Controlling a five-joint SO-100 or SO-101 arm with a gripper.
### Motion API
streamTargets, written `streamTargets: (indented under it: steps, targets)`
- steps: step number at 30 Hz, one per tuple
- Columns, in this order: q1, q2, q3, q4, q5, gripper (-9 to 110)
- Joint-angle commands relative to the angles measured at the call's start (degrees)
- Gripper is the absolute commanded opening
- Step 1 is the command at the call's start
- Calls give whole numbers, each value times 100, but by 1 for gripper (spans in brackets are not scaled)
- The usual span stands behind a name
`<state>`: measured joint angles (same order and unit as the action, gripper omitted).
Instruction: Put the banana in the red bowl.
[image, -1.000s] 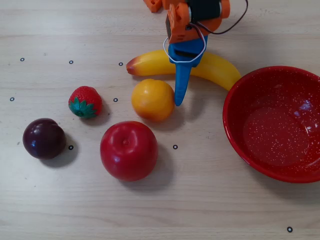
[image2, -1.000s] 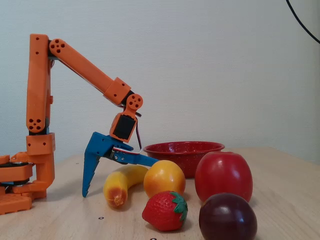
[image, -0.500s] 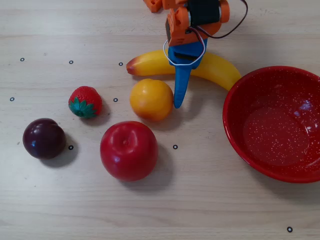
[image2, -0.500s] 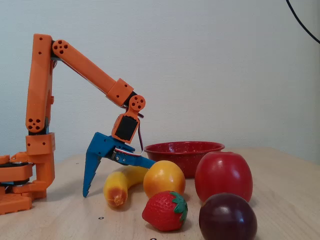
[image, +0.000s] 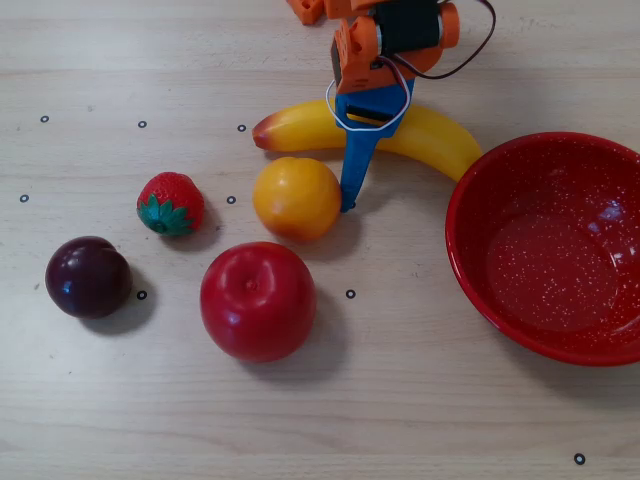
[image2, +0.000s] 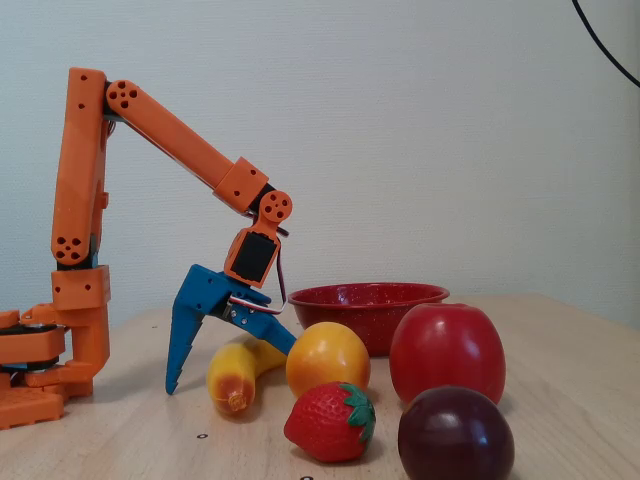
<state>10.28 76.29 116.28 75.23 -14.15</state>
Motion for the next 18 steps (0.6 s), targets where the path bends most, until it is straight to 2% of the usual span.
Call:
streamTargets:
  steps: [1, 3, 8, 18]
  targets:
    - [-193, -88, -325, -220, -193, 67]
    - [-211, -88, -316, -220, -202, 66]
    - [-272, -79, -352, -246, -237, 48]
    - [-308, -70, -316, -272, -229, 41]
